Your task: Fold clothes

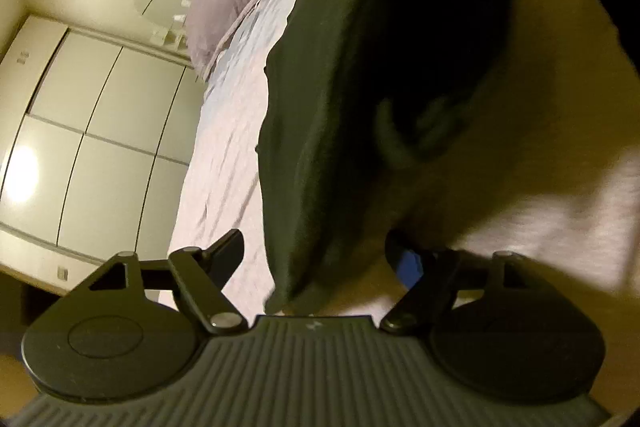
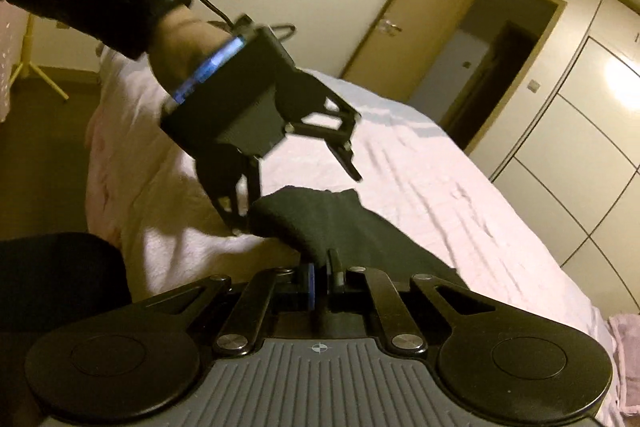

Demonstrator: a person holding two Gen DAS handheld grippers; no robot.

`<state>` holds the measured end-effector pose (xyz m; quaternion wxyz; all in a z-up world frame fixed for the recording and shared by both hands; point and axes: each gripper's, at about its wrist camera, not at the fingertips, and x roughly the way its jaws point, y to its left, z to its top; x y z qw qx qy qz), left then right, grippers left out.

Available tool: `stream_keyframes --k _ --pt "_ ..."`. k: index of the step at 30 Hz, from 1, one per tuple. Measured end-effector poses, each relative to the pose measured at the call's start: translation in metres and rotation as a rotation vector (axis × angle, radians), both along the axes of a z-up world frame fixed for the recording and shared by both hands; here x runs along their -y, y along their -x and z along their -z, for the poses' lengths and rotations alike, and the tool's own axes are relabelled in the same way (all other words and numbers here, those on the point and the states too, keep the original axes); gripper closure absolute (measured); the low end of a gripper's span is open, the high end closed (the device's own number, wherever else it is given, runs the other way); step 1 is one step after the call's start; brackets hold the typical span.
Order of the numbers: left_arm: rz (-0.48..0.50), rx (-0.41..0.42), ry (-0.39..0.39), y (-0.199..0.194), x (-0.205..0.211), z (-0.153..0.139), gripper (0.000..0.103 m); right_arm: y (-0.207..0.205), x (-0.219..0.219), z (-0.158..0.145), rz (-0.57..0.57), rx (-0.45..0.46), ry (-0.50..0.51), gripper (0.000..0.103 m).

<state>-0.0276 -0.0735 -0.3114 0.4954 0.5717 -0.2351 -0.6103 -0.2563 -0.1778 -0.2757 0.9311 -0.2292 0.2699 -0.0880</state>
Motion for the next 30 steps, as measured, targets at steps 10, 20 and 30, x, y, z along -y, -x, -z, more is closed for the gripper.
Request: stream_keyframes --k 10,20,30 --pt "-0.067 -0.068 0.006 -0.014 0.005 -0.019 0.095 0.004 -0.012 0.003 -0.060 -0.016 -0.037 0.100" --pt "-0.034 -0.032 0.024 0.029 0.071 -0.113 0.094 0.051 0.038 -0.037 0.054 0.265 -0.222 0.100" --pt "0.150 -0.051 0.031 0.148 0.232 -0.137 0.094 0.174 0.159 -0.042 0.473 0.600 -0.447 0.100"
